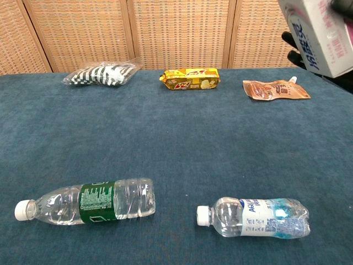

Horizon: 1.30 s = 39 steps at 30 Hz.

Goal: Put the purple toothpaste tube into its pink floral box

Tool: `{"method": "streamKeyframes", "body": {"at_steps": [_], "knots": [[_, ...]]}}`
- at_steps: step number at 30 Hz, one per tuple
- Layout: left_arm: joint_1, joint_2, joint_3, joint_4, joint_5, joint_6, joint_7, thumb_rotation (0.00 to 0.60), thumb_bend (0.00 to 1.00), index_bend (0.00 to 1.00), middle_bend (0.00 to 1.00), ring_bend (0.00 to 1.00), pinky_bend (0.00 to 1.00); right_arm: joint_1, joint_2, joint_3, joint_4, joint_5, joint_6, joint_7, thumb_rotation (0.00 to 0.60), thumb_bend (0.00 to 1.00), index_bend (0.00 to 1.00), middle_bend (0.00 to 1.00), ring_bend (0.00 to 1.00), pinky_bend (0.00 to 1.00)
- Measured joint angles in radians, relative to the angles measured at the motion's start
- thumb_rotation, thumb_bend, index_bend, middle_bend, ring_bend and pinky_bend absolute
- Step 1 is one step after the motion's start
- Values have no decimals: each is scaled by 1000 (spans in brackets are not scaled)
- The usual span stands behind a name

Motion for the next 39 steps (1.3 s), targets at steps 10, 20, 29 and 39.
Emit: {"method": "streamKeyframes", "body": {"at_steps": [10, 20, 29, 39], "knots": [[62, -11, 65, 55, 29, 8, -83, 600, 263, 0, 0, 0, 0, -38, 0, -37, 36, 152, 8, -658, 600, 89, 590, 476, 380, 478], [132, -63, 140, 168, 103, 45, -187, 600, 262, 0, 0, 0, 0, -107, -24, -106, 201, 273, 40, -941, 600, 89, 590, 475, 380, 479], [185, -102, 174, 253, 153, 95, -272, 600, 263, 0, 0, 0, 0, -142, -39, -132, 304, 293, 41, -917, 600, 89, 590, 475, 380, 478], [210, -118, 188, 308, 176, 103, -319, 600, 263, 0, 0, 0, 0, -175, -67, -165, 386, 295, 20, -850, 600, 89, 590, 472, 380, 468]]}}
